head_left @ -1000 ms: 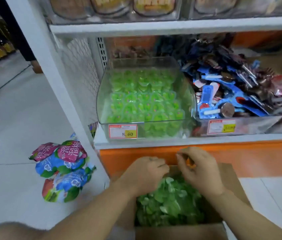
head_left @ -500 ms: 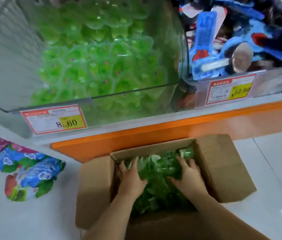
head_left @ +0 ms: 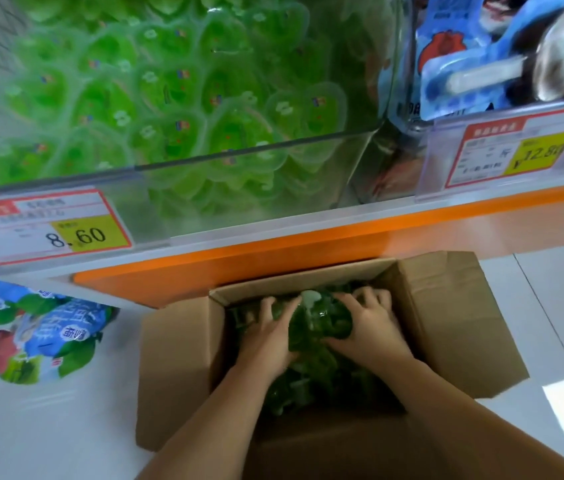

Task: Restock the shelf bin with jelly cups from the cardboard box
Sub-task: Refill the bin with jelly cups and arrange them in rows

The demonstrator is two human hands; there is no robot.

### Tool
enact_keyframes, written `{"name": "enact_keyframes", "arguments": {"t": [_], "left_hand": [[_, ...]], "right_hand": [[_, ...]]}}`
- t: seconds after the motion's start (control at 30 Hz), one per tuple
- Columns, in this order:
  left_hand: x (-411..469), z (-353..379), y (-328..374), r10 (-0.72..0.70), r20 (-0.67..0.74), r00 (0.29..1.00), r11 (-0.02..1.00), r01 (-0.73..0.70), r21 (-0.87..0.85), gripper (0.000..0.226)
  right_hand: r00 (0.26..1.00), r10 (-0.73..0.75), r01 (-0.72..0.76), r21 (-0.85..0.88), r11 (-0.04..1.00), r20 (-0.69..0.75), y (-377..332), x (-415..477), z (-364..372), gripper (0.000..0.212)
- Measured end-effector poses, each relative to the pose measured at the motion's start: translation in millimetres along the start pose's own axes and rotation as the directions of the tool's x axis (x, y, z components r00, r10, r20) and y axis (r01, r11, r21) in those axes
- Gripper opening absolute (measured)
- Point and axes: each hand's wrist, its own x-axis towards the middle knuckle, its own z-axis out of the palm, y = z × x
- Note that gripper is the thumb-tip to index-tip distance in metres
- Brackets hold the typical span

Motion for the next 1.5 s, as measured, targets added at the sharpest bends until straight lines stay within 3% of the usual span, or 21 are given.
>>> {"name": "enact_keyframes", "arguments": {"t": [0.13,0.27,0.4,0.53,0.67,0.83,1.0,1.27,1.5], "left_hand": [[8.5,-12.5,-2.4,-0.011,0.127,0.992,1.0,0.008,0.023,0.092],[17.4,-18.3,5.4,-0.063,0.15,0.987,0.998,0.063,0.011,0.084],[16.1,-11.6,1.5,-0.038,0.178,0.983,0.993,0.018,0.112,0.076],[15.6,-15.6,-8.3,0.014,0.223,0.975,1.0,-0.014,-0.003,0.076],[16.1,-11.9,-5.7,0.026,0.198,0.98,0.996,-0.009,-0.085,0.075],[17.5,2.9,0.3,-0.035,0.084,0.996,0.996,0.041,-0.076,0.076],[11.7,-6.2,0.1,0.041,0.054,0.998,0.988,-0.032,-0.149,0.065],[-2.9,-21.6,0.5,0.055,-0.006,0.998,0.974,-0.055,-0.221,0.065],[-38.4,-55.0,16.6,0.146,-0.059,0.988,0.964,-0.155,-0.214,0.068]], "right_hand": [[0.995,-0.057,0.057,0.009,0.998,0.084,0.4,3.4,4.3,0.078],[0.973,-0.086,0.094,-0.026,0.995,0.213,-4.7,10.7,2.9,0.071],[0.959,-0.051,0.068,-0.052,0.996,0.28,-9.8,18.3,-0.6,0.063],[0.943,-0.064,0.059,0.024,0.998,0.327,-5.1,23.1,-11.5,0.046],[0.929,-0.058,0.04,0.057,0.998,0.367,-6.2,18.9,-3.5,0.054],[0.966,-0.06,0.046,0.063,0.997,0.251,-10.9,13.2,9.4,0.052],[0.985,-0.089,0.077,0.083,0.994,0.148,-3.6,9.2,17.5,0.045],[0.988,-0.149,0.14,0.149,0.979,0.049,-1.3,-3.4,12.0,0.044],[0.973,-0.228,0.232,0.138,0.963,-0.044,-17.6,-33.9,-30.1,0.044]]}}
